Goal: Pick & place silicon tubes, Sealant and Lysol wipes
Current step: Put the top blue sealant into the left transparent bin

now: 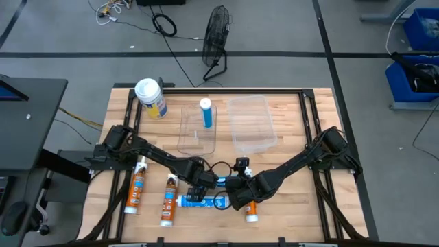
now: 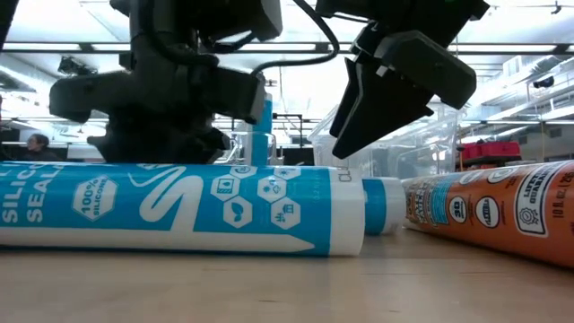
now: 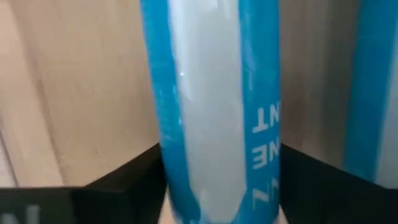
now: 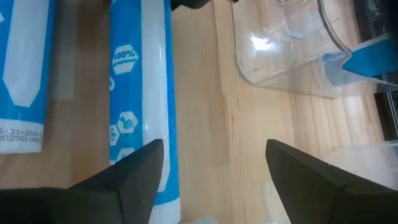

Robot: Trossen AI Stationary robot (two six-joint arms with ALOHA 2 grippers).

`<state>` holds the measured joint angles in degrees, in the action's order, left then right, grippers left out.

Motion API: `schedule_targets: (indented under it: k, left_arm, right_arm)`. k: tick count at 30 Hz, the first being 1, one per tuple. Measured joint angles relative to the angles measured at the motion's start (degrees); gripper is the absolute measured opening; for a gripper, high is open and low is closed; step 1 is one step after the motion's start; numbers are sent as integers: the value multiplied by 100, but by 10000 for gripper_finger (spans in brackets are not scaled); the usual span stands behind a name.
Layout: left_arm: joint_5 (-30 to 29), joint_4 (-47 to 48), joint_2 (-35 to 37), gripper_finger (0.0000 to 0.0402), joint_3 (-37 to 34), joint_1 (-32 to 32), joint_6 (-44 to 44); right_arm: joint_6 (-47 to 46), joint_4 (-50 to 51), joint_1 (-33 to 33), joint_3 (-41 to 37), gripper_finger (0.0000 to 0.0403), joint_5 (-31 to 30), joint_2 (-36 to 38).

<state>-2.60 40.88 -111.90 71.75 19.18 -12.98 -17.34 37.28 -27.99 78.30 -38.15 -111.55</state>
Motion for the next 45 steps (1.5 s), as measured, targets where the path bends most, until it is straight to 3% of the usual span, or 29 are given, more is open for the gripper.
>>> schedule_targets:
  k: [2, 8, 24, 30, 39, 45]
  left_arm:
    - [25, 64, -8, 219, 9, 0, 56]
    - [-13, 179, 64, 219, 24, -25, 88]
    - [9, 2169, 77, 219, 1272, 0, 579]
    - [-17, 2996, 91, 219, 1782, 0, 682]
    - [-341, 4270, 97, 219, 2234, -42, 616]
    - [-667, 4759, 97, 219, 2528, -144, 588]
  right_arm:
    - [0, 2, 2, 0, 290, 0, 0]
    - [-22, 8, 2, 0, 290, 3, -1]
    - [-2, -228, -15, 0, 290, -28, -2]
    - [-20, -331, -61, 0, 290, -532, -2]
    - [-14, -346, -339, -7, 290, -1923, -11]
    - [324, -895, -491, -5, 290, -2248, -9]
